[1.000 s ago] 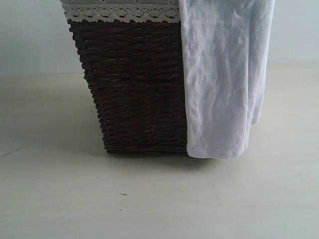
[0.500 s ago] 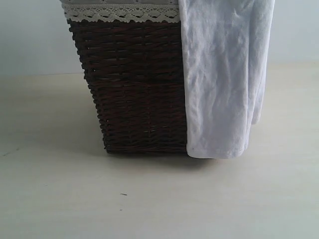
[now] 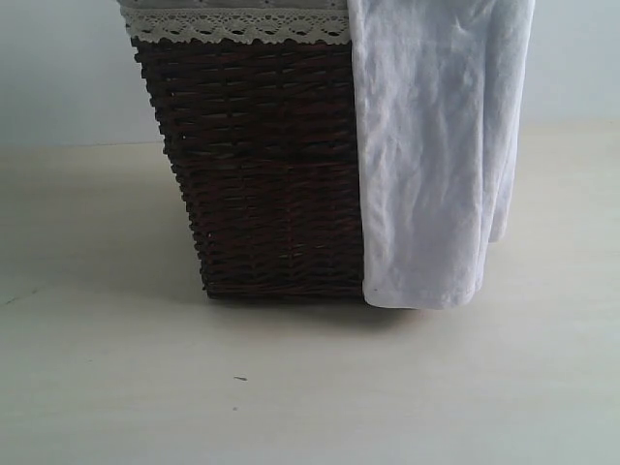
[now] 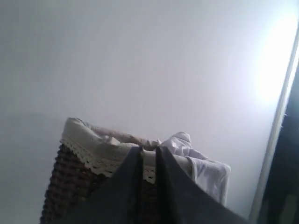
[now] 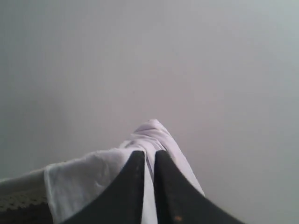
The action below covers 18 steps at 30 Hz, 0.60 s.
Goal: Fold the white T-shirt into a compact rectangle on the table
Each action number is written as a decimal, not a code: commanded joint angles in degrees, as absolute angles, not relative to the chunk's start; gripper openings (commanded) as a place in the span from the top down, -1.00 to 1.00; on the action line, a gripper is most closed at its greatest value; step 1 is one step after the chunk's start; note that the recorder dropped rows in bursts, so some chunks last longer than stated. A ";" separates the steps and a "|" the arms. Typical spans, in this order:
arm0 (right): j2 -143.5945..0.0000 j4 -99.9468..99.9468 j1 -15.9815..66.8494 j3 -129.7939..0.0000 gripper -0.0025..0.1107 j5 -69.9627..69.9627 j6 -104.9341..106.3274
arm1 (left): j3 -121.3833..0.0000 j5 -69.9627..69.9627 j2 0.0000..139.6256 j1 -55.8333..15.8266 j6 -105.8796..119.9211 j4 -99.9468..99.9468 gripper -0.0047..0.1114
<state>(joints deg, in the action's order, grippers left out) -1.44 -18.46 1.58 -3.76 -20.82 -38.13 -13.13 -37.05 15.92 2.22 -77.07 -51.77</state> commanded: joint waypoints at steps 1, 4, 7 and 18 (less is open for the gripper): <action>-7.92 -21.14 1.31 -10.90 0.33 -19.41 -40.18 | -16.77 -39.30 24.35 2.10 -81.06 -56.14 0.34; -16.59 -23.24 1.31 -15.69 0.05 -19.27 -41.38 | -16.77 -31.58 25.07 2.10 -80.93 -57.58 0.25; -27.25 -28.11 1.31 -22.05 0.00 -19.27 -43.26 | -16.66 -23.38 24.25 2.10 -80.93 -58.49 0.25; -65.80 -96.82 1.31 -45.13 0.00 -17.28 -104.00 | -16.66 -19.63 21.95 2.10 -80.80 -58.49 0.25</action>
<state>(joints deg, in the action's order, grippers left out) -58.51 -73.98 1.58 -41.26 -13.77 -84.72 -16.37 -20.05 22.36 2.22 -80.52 -58.50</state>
